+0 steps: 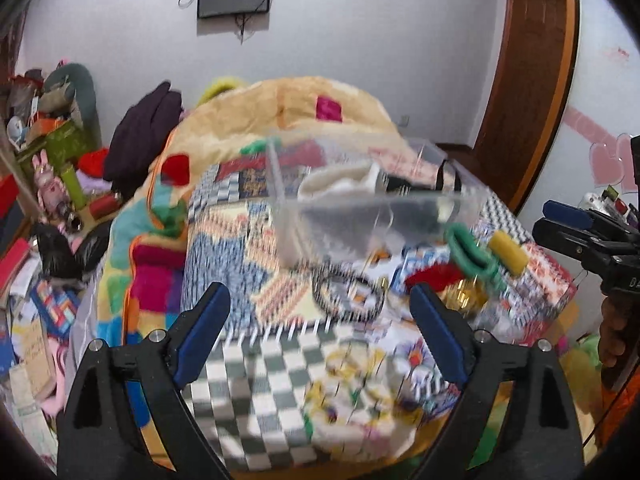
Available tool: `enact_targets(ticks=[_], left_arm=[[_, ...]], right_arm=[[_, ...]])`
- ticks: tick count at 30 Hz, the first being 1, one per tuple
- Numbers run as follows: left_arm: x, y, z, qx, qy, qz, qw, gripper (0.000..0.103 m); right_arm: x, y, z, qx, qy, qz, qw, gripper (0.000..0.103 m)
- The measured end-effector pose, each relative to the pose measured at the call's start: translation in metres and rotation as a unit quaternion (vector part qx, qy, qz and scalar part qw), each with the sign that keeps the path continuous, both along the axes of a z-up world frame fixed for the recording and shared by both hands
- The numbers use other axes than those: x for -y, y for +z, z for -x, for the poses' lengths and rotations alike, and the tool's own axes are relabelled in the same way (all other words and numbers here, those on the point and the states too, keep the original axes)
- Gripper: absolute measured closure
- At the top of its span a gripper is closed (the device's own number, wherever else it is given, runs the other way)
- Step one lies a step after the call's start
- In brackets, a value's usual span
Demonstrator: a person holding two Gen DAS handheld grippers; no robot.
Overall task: Organize soft objects
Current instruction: 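Grasp the green sock with the right tool while the left grasps the yellow floral cloth, then place the yellow floral cloth into the box with the left tool while the right tool carries the green sock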
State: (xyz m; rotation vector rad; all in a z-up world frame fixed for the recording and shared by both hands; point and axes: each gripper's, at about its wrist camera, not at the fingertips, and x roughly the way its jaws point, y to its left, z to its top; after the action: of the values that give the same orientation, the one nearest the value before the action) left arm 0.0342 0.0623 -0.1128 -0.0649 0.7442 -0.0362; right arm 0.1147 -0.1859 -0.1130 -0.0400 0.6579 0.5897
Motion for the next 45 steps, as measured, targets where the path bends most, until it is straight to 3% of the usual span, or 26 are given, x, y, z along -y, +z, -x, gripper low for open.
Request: enact_targets(ticks=[7, 12, 17, 22, 23, 28, 45], left_arm=[[-0.007, -0.037, 0.011, -0.044, 0.011, 0.011, 0.9989, 0.014], [-0.011, -0.054, 0.01, -0.07, 0.005, 0.032, 0.997, 0.032], [-0.004, -0.056, 0.014, -0.06, -0.004, 0.017, 0.998, 0.045], [0.002, -0.057, 0.013, -0.057, -0.015, 0.007, 0.9982, 0.077], [0.002, -0.056, 0.012, -0.058, -0.016, 0.009, 0.9982, 0.079], [0.003, -0.05, 0.011, -0.048, -0.018, 0.011, 0.9986, 0.089], [0.006, 0.04, -0.006, 0.082, -0.025, 0.022, 0.9961, 0.09]], right_arm=[[-0.015, -0.023, 0.003, -0.023, 0.019, 0.01, 1.0, 0.02], [-0.027, -0.029, -0.001, -0.038, 0.034, 0.014, 0.999, 0.044], [-0.036, -0.033, -0.002, -0.048, 0.041, 0.019, 0.998, 0.065], [-0.043, -0.04, -0.004, -0.053, 0.053, 0.038, 0.996, 0.085], [-0.042, -0.04, -0.004, -0.053, 0.054, 0.038, 0.996, 0.088], [-0.036, -0.033, -0.002, -0.042, 0.048, 0.027, 0.998, 0.093], [-0.012, 0.038, 0.002, 0.043, 0.035, -0.063, 0.996, 0.094]])
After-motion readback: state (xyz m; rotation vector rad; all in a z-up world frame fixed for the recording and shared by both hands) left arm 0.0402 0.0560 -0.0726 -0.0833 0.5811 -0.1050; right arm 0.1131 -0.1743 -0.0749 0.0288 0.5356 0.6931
